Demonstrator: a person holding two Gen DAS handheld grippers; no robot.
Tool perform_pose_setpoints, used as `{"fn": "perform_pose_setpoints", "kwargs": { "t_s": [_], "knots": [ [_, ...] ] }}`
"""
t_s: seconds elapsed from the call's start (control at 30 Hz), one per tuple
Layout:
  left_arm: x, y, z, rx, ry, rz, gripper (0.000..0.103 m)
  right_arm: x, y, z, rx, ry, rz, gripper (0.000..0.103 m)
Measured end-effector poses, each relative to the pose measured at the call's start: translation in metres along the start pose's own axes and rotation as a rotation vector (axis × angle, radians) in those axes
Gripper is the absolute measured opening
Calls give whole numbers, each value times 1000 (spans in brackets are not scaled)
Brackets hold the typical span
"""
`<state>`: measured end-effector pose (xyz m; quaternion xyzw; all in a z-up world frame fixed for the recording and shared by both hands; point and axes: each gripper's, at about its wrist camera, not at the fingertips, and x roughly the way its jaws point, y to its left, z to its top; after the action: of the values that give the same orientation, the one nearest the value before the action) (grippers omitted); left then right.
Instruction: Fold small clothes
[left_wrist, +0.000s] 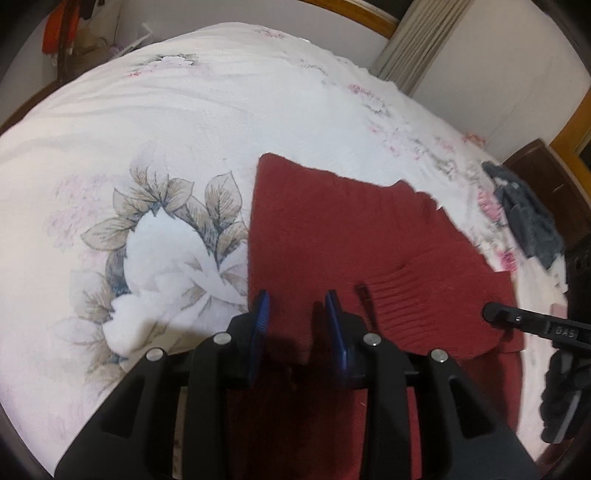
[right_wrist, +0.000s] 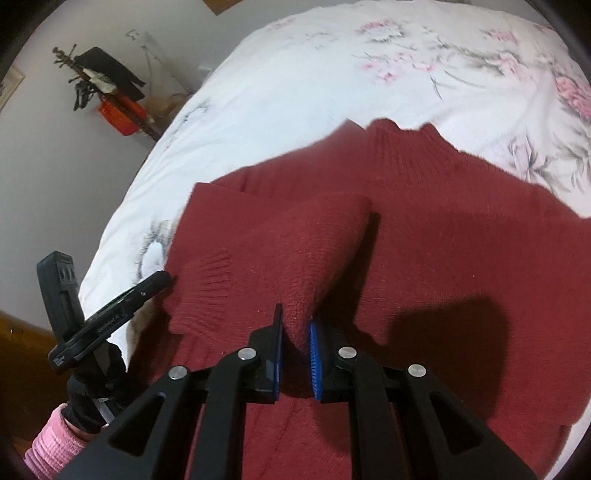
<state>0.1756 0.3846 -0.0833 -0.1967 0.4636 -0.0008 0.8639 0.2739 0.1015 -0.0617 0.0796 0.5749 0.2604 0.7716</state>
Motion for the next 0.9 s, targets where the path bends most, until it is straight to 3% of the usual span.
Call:
{"fn": "perform_pose_setpoints", "kwargs": {
  "t_s": [0.17, 0.27, 0.3, 0.37, 0.43, 0.5, 0.67, 0.9],
  "knots": [
    [11, 13, 0, -40, 29, 2, 33, 25, -10, -3, 21, 42, -46, 15],
    [3, 17, -2, -62, 37, -21, 33, 26, -8, -3, 13, 45, -84, 25],
    [-1, 19, -3, -69, 39, -33, 31, 21, -4, -3, 2, 35, -109, 33],
    [-11, 20, -4, -59, 30, -38, 31, 5, 10, -3, -55, -28, -213, 35],
    [-20, 19, -6, -33, 20, -23, 32, -10, 33, -4, -134, -85, -254, 43],
    [-25, 19, -7, -21, 19, -12, 33, -12, 56, -6, -186, -77, -211, 48],
    [-27, 21, -10, -23, 30, 2, 34, 24, 110, -20, -279, 38, -107, 52],
    [-16, 24, -13, -30, 45, 10, 37, 64, 132, -30, -325, 76, -164, 56]
  ]
}}
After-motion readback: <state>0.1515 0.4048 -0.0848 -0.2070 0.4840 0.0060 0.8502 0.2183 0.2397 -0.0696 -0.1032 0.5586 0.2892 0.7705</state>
